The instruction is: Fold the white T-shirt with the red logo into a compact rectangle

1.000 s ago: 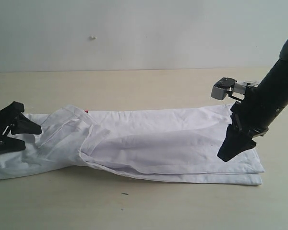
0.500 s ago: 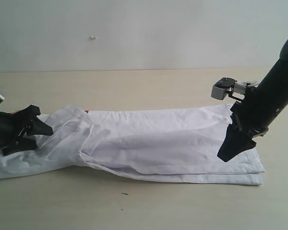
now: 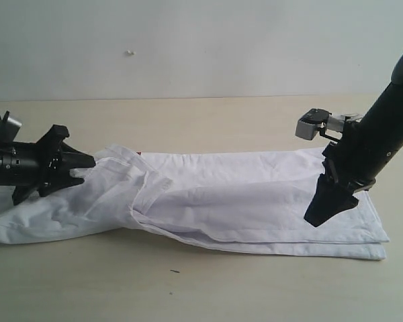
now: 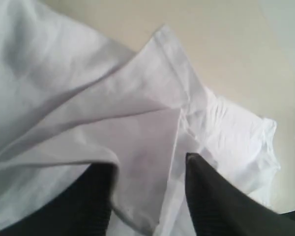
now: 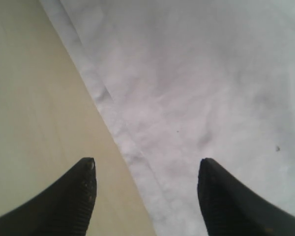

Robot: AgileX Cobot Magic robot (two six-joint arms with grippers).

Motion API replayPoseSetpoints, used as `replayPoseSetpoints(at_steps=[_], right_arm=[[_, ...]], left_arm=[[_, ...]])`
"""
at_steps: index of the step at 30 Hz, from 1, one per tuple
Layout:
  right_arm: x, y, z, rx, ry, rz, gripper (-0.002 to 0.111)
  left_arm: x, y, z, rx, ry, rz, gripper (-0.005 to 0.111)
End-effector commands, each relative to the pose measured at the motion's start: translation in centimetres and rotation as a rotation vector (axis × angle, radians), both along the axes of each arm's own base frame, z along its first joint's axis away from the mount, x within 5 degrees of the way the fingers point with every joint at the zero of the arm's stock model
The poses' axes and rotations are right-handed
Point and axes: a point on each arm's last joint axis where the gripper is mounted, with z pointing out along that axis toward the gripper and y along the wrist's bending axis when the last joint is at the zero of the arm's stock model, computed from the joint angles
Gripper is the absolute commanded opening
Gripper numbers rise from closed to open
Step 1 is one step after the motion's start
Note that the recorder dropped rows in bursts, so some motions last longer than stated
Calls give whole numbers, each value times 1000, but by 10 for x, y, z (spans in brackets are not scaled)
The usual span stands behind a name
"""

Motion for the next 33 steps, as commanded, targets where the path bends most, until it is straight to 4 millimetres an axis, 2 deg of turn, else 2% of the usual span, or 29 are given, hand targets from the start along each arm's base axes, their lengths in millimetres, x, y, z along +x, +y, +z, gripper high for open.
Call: replayPoseSetpoints(at_steps=[1, 10, 12, 13, 14, 15, 16, 17, 18, 19, 20, 21, 26, 28, 33], right_arm=[[0, -1, 1, 8, -1, -3, 59], [0, -1, 1, 8, -1, -3, 59], [0, -1, 1, 9, 1, -2, 59], [1, -2, 0, 2, -11, -7, 59], [2, -2, 0, -2, -17, -13, 59], [6, -5, -1, -28, -22, -103, 59], [8, -7, -1, -40, -23, -164, 59], [14, -10, -1, -34, -24, -322, 59], [16, -10, -1, -20, -22, -365, 59], [19, -9, 1, 18, -32, -407, 59], [20, -8, 2, 35, -34, -424, 59], [20, -7, 2, 40, -34, -428, 59], [16, -6, 2, 48, 7, -400, 59], [14, -5, 2, 51, 22, -372, 59], [13, -5, 3, 54, 20, -347, 59]], left_arm=[[9, -3, 9, -45, -33, 22, 45], [33, 1, 28, -22, -116, 50, 65], [37, 5, 38, -28, -154, 27, 59], [34, 13, 44, 9, -174, -10, 47], [32, 19, 46, 36, -182, -30, 40], [27, 33, 53, 105, -194, -71, 29], [24, 40, 56, 133, -186, -76, 28], [18, 59, 62, 198, -165, -80, 34], [15, 67, 64, 219, -155, -75, 38], [8, 85, 67, 244, -105, -42, 51], [3, 98, 65, 259, -65, -28, 58], [-1, 105, 62, 286, -30, -37, 61], [-7, 115, 49, 408, 15, -19, 73], [-10, 118, 44, 461, 29, -62, 79], [-11, 120, 21, 479, 92, -118, 78]])
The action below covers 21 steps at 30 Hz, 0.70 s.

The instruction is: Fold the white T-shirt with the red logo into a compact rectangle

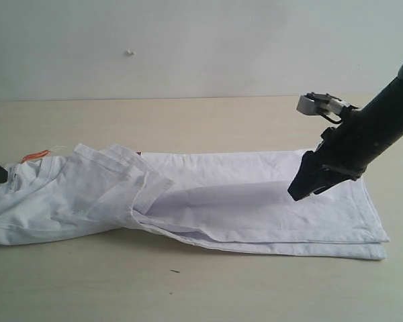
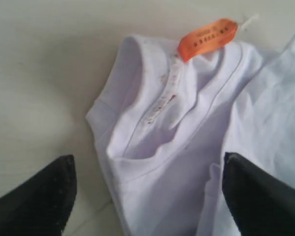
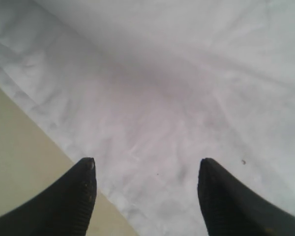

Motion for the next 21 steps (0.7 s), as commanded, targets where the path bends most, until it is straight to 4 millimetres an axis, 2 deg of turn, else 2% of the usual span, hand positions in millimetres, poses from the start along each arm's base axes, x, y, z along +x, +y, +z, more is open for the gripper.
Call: replayPoseSetpoints(at_steps=[1, 5, 6, 11, 13, 14, 15, 16, 19, 21], right_arm=[[-1, -1, 0, -1, -9, 39, 59], [-1, -1, 0, -1, -10, 41, 59], [-1, -1, 0, -2, -11, 40, 59], [-1, -1, 0, -2, -11, 40, 59], [-1, -1, 0, -2, -11, 40, 59], [-1, -1, 0, -4, -14, 38, 59], [-1, -2, 0, -5, -16, 37, 59], [0, -1, 0, -2, -16, 34, 59], [0, -1, 1, 8, -18, 26, 59], [0, 0, 1, 10, -14, 28, 59]], left_arm=[[-1, 2, -20, 1, 60, -10, 78], [-4, -2, -41, -54, 120, -60, 78], [-5, -8, -48, -116, 132, -106, 78], [-9, -22, -63, -278, 158, -188, 78], [-9, -22, -67, -284, 168, -189, 75], [-8, -25, -66, -291, 164, -185, 64], [-8, -28, -66, -291, 164, -190, 59], [-6, -34, -67, -280, 164, -205, 45], [-3, -53, -68, -256, 167, -249, 29], [-2, -56, -68, -248, 172, -240, 21]])
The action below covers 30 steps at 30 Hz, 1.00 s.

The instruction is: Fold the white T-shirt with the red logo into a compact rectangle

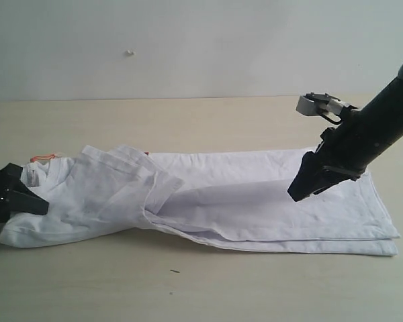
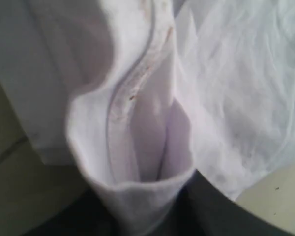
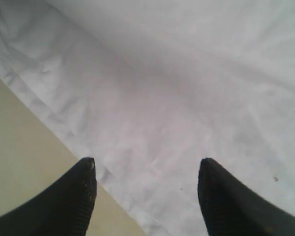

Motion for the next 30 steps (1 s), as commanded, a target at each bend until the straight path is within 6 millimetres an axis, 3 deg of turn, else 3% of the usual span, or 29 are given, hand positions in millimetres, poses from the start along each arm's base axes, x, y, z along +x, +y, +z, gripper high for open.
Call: replayPoseSetpoints(at_steps=[1, 2, 3, 7, 12, 17, 19, 23, 30], right_arm=[[0, -1, 1, 7, -4, 2, 59], [0, -1, 1, 8, -3, 3, 59], [0, -1, 1, 8, -3, 3, 59], [0, -1, 0, 1, -2, 9, 59], [0, -1, 0, -2, -3, 9, 59], [0, -1, 0, -2, -3, 9, 59], [0, -2, 0, -4, -8, 6, 59], [1, -2, 0, -8, -14, 2, 59], [1, -2, 0, -6, -11, 4, 59]], left_arm=[[-2, -10, -12, 64, 29, -23, 11], [-1, -10, -11, 64, 28, -21, 2], [-2, -5, -5, 82, 15, -24, 0], [-1, 25, 19, 155, 6, 19, 0], [-1, 70, 73, 177, -79, 160, 0], [-2, 89, 124, 149, -158, 218, 0], [-1, 83, 140, 83, -184, 222, 0], [6, 51, 163, -115, -261, 176, 0], [11, -53, 172, -166, -238, -80, 0]])
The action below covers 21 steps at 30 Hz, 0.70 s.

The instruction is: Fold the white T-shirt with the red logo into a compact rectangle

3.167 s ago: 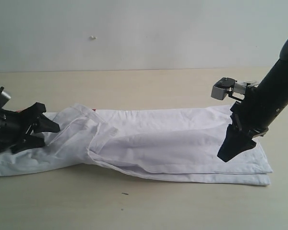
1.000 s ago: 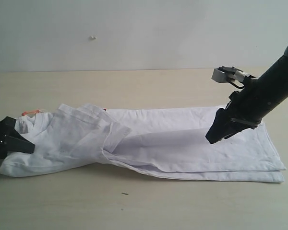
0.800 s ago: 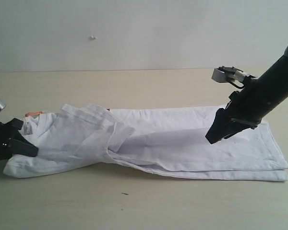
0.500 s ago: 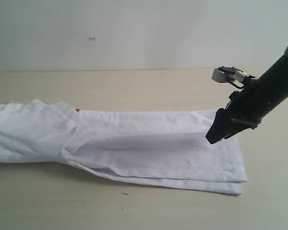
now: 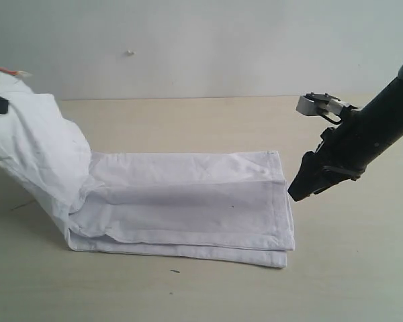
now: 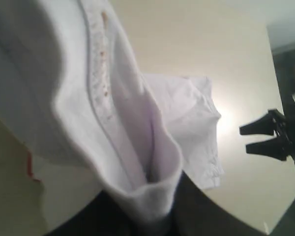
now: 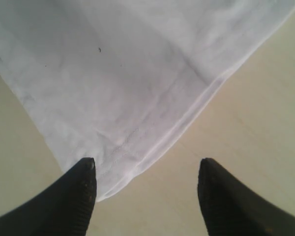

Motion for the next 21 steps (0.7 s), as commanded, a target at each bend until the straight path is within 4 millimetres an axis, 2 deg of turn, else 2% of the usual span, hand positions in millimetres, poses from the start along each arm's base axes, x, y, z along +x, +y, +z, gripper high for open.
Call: replayPoseSetpoints(at_steps=[1, 8, 11, 14, 18, 19, 21], right_arm=[[0, -2, 0, -5, -8, 5, 59], [0, -1, 0, 0, -4, 7, 59], [-1, -1, 1, 6, 2, 10, 59], [-1, -1, 1, 9, 8, 13, 59], [-1, -1, 1, 9, 8, 13, 59], [-1, -1, 1, 9, 8, 13, 59], [-1, -1, 1, 9, 8, 13, 59]], left_arm=[[-2, -79, 10, -63, 12, -191, 0], [-10, -193, 4, 51, -99, -263, 0], [-14, -230, -7, 101, -144, -239, 3], [-21, -260, -28, 119, -126, -270, 24], [-31, -284, -56, 125, -52, -357, 77], [-32, -287, -60, 120, -33, -377, 86], [-32, -289, -65, 111, -8, -403, 94]])
